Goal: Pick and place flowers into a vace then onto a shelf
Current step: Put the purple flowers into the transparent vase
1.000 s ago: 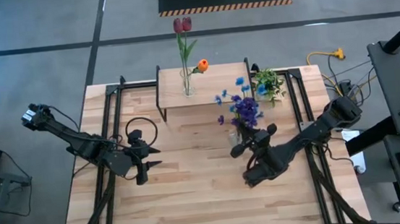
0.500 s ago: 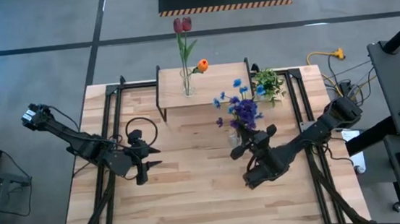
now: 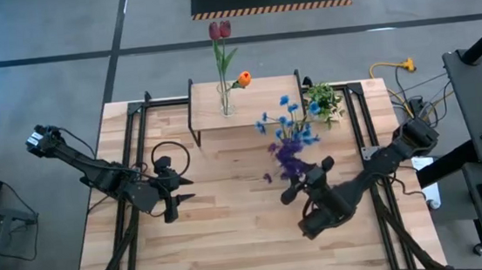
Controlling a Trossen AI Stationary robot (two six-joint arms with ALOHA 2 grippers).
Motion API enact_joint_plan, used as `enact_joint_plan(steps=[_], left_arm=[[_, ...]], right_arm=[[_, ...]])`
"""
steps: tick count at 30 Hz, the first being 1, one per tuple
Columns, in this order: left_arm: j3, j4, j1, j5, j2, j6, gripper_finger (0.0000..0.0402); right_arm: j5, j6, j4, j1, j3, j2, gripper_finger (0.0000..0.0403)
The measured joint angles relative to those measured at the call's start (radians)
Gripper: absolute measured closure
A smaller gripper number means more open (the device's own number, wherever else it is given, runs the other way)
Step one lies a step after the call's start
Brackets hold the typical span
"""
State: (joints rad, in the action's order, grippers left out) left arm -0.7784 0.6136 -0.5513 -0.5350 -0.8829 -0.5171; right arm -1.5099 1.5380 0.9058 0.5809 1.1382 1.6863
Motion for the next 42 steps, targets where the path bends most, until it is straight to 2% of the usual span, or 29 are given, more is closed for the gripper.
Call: enact_joint_plan(steps=[2,6,12,19,23,27,32,38,42], left_arm=[[0.000,0.000,0.000,0.000,0.000,0.000,0.0238],[0.000,0.000,0.000,0.000,0.000,0.003,0.0238],[0.000,0.000,0.000,0.000,0.000,0.006,0.0238],[0.000,-0.002,0.000,0.000,0.000,0.001,0.0238],[0.000,-0.003,0.000,0.000,0.000,0.001,0.0238],[0.000,-0.003,0.000,0.000,0.000,0.001,0.0238],[0.000,-0.003,0.000,0.000,0.000,-0.001,0.0238],[0.000,-0.003,0.000,0.000,0.000,-0.002,0.0238],[0.000,-0.003,0.000,0.000,0.000,-0.002,0.0238]], right_arm=[[0.020,-0.009,0.000,0.009,0.003,0.000,0.0285],[0.139,-0.009,0.000,0.010,0.003,0.000,0.0289],[0.154,0.004,-0.001,0.005,0.010,-0.006,0.0293],[0.281,-0.111,0.018,-0.015,0.086,-0.016,0.0267],[0.323,-0.148,0.127,-0.020,0.170,-0.017,0.0252],[0.378,-0.066,0.303,-0.031,0.230,-0.018,0.0248],[0.401,0.067,0.390,-0.026,0.236,-0.018,0.0250],[0.411,0.107,0.393,-0.010,0.227,-0.018,0.0253],[0.369,0.109,0.392,0.020,0.227,-0.018,0.0260]])
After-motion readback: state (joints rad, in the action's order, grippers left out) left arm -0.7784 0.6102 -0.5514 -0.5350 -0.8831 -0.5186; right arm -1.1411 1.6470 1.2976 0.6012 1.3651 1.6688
